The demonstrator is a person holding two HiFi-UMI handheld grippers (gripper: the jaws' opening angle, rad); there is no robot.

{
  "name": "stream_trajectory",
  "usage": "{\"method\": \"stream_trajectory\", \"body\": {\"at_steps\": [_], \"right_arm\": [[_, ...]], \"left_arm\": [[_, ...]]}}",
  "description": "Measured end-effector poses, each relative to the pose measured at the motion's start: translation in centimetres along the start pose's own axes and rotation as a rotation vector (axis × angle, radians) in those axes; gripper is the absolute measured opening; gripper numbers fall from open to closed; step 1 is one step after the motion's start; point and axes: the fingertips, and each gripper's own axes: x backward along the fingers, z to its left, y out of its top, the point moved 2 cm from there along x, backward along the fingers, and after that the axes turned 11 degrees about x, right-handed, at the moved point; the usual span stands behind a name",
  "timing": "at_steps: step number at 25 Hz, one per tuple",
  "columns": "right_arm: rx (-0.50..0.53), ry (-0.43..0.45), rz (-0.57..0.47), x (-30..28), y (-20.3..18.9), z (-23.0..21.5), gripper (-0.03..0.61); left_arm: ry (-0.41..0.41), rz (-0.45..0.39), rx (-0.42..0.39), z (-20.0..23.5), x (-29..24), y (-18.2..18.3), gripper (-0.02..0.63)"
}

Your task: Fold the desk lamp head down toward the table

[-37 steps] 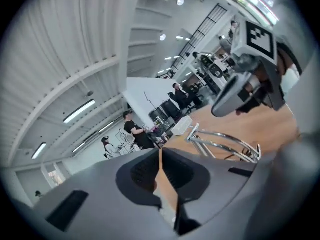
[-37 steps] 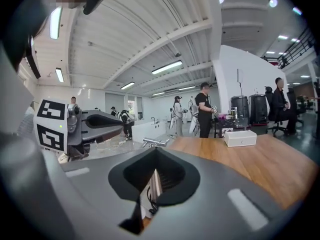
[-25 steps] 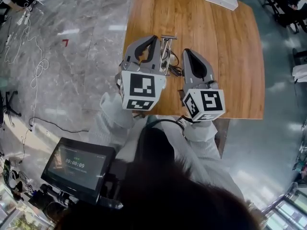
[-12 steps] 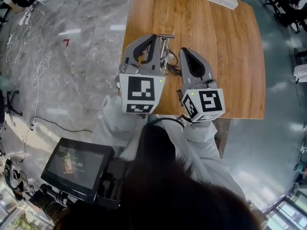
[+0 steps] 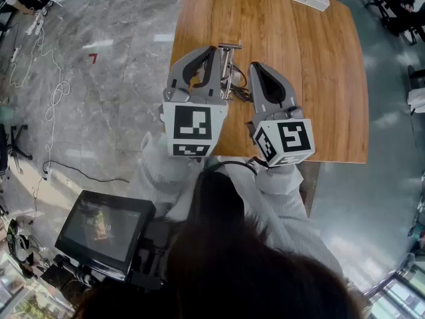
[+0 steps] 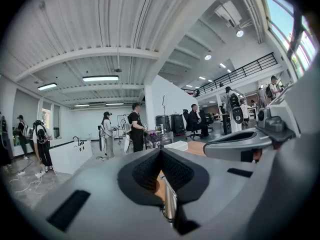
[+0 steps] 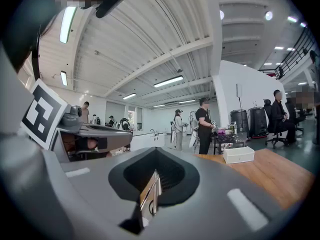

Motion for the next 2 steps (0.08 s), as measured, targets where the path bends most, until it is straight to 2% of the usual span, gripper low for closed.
{"method": "stream_trajectory", "body": {"at_steps": [2], "right_arm": [[-0.001, 0.002, 0.001, -0.01, -0.01, 0.09, 0.000]], "left_arm": [[-0.004, 0.002, 0.002, -0.04, 0.09, -0.11, 0.000]]}}
